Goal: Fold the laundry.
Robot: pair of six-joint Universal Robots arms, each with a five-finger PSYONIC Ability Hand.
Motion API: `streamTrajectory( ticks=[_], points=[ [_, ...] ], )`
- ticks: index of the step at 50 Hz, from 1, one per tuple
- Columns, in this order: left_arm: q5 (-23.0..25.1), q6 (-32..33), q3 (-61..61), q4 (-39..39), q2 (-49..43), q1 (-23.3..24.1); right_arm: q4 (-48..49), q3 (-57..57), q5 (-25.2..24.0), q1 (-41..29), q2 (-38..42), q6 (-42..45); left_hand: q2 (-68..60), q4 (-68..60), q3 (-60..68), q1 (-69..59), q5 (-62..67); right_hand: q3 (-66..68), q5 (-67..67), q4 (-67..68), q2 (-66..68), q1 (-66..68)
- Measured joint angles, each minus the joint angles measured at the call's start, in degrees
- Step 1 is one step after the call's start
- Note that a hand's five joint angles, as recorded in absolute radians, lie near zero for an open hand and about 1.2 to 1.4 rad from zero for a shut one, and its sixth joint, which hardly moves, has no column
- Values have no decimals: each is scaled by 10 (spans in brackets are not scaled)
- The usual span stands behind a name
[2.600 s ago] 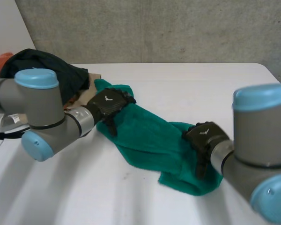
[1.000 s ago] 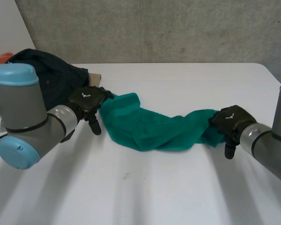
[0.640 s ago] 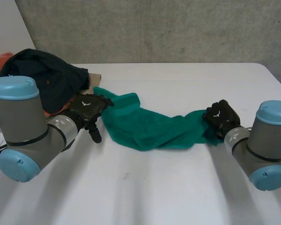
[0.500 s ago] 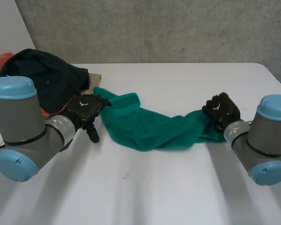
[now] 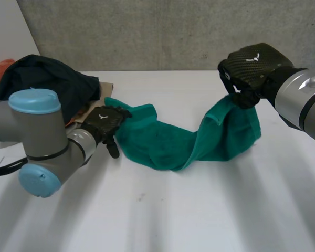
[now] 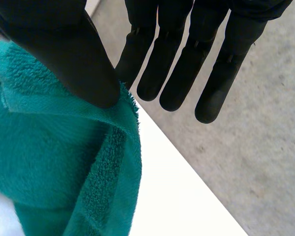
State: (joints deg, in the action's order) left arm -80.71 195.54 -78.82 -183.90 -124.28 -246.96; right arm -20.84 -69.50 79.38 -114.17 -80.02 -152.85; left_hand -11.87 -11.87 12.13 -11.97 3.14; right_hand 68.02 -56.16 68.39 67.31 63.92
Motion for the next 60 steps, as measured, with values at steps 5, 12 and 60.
streamTrajectory(
  ticks=[5, 12, 60],
  points=[
    [-1, 2, 16, 3, -23, 20, -14, 9, 2, -22, -34, -30, 0, 0, 0, 0, 0, 0, 0, 0, 0, 0],
    [-3, 5, 48, 7, -61, 55, -21, 9, 0, -28, -92, -87, 0, 0, 0, 0, 0, 0, 0, 0, 0, 0],
    [-205, 32, 113, 94, -56, 187, 201, -76, 77, 97, 237, -38, -125, -121, 124, -119, 107, -398, 392, -403, -393, -353]
  ],
)
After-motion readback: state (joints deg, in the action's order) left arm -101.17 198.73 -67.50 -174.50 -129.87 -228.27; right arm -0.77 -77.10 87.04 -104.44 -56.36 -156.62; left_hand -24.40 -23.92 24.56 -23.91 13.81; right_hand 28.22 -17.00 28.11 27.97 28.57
